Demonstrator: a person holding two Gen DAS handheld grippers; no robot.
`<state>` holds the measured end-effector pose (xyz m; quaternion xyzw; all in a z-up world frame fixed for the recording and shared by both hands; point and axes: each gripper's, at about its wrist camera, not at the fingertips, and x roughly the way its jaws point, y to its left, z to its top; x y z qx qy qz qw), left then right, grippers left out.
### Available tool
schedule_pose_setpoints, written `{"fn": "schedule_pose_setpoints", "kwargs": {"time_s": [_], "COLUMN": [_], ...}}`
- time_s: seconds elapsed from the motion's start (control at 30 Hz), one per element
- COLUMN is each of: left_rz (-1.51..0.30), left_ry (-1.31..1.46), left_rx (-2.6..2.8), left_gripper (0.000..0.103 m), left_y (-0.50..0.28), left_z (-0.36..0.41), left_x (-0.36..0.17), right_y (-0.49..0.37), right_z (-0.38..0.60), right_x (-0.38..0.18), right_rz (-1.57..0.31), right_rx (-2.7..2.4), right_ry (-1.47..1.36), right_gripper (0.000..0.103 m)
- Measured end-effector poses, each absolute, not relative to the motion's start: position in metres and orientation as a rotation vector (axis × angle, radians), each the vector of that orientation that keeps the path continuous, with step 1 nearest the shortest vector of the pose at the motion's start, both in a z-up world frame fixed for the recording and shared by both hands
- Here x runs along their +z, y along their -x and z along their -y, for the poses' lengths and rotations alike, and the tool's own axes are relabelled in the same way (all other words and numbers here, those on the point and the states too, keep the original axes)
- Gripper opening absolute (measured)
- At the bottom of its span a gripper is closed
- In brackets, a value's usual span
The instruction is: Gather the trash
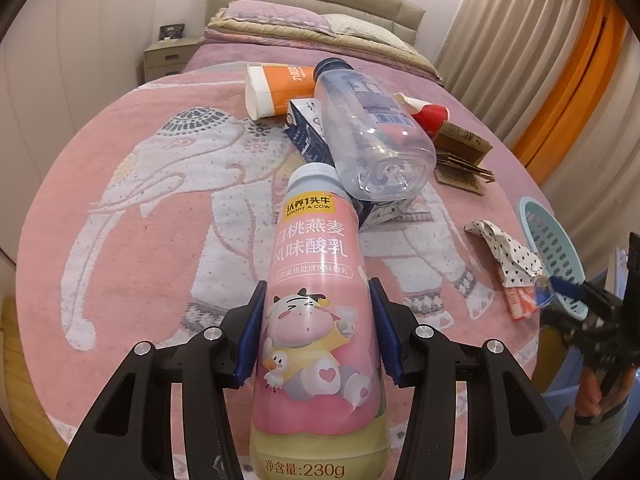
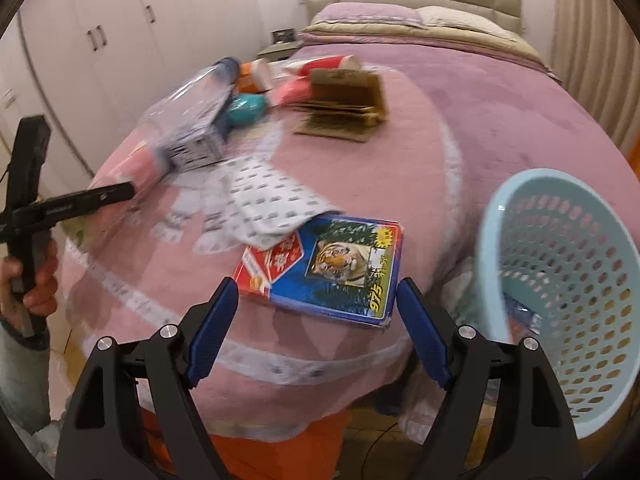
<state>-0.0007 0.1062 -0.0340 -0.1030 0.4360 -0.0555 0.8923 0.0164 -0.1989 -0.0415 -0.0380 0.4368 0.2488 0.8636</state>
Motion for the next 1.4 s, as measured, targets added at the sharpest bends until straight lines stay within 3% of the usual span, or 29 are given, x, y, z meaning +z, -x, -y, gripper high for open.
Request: {"fn": "schedule_pose_setpoints", "kwargs": {"time_s": [0.33, 0.87, 1.0, 1.4], "left_rz": [-0.904, -0.896, -0.886, -0.775], "left_ry": [0.217, 0.219, 0.228, 0.199], "left_rx": [-0.103, -0.112, -0.103, -0.109], "left_gripper": [0.047, 0.047, 0.047, 0.047], "left_y": [0.005, 0.011, 0.014, 0.03], "left_z": [-0.111, -0.108, -0.112, -0.107], "left_x": [-0.034, -0.033, -0.03, 0.013], "right_y": [0.041, -0.011, -0.007, 0.008], "right_z": [0.124, 0.119, 0.101, 0.102], "right_x": [-0.035, -0.057, -0.057, 0.002], "right_rz": [-0.88, -0.882, -0.868, -0.744], "right_rx": [0.77, 0.566, 0.581, 0.662], "right_ry": [0.153, 0.286, 0.304, 0.118], "right_gripper": [0.077, 0.077, 0.058, 0.058]}}
